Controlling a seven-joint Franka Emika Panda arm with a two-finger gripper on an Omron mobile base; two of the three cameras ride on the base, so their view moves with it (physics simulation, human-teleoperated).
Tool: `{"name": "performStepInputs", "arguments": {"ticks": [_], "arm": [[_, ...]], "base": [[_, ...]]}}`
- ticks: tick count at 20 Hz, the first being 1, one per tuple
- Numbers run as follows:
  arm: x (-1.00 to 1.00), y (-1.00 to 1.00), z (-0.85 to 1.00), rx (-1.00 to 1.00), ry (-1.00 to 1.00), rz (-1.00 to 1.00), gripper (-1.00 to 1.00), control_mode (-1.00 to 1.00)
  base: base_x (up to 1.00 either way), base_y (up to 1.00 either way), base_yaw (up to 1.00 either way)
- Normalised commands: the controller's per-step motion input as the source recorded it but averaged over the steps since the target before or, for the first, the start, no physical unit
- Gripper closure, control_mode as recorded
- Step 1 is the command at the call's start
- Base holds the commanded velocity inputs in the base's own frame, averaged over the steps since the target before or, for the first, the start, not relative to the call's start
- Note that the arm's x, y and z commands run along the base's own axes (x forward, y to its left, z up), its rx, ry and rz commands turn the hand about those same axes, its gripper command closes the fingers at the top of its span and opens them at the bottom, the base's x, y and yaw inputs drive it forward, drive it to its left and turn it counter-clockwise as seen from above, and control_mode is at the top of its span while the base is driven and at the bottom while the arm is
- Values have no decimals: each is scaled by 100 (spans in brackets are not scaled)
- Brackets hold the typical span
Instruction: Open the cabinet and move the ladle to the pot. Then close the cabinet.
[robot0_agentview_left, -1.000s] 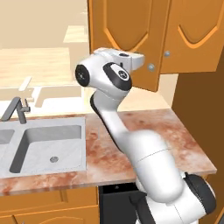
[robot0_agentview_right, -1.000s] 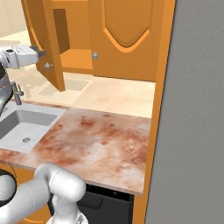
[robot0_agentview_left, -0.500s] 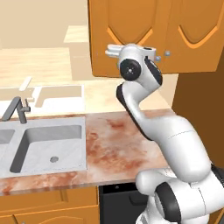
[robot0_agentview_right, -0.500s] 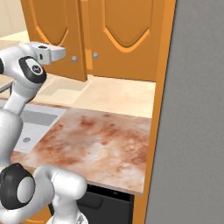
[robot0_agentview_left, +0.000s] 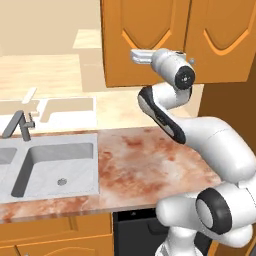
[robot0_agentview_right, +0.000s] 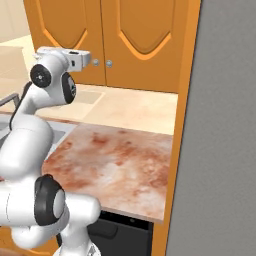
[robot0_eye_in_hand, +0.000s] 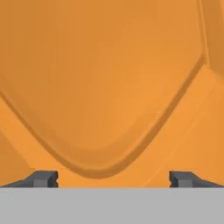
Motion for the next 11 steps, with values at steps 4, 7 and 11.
{"name": "performStepInputs", "arguments": {"ticks": [4,7,11], "arm": [[14,-22,7,1,0,30,-100,-100],[-9,-12,22,1,1,25,-100,-100],[-23,-2,17,0,0,18,-100,-100]], "base": [[0,0,0],[0,0,0],[0,0,0]]}}
